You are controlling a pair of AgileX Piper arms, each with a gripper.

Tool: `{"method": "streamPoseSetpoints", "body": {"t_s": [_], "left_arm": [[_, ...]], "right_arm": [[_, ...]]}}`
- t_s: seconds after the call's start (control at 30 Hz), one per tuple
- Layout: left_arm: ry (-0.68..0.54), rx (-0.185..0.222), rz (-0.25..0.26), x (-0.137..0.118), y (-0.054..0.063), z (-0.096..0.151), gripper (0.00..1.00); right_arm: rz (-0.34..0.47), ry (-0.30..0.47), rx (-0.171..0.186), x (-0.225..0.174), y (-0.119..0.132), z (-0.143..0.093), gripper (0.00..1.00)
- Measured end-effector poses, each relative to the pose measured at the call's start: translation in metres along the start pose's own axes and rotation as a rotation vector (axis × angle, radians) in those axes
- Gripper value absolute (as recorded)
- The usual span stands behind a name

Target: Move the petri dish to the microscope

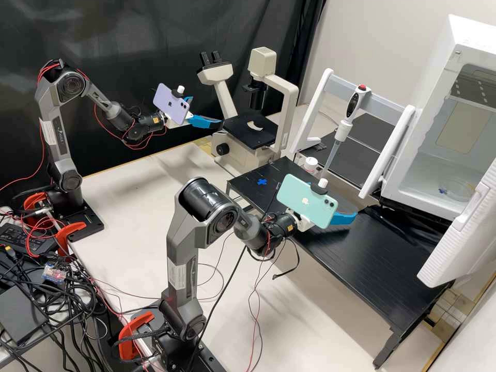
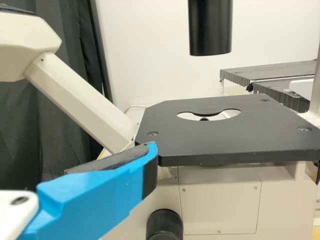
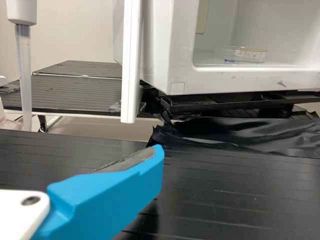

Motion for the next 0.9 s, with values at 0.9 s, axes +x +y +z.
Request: {"method": "streamPoseSetpoints", "body": {"t_s": [0.9], "left_arm": [[0.0, 0.0, 0.0, 0.0, 0.0, 0.0, 1.0]], "right_arm": [[0.202, -0.031, 0.117, -0.023, 0.07, 0.044, 1.0]]}}
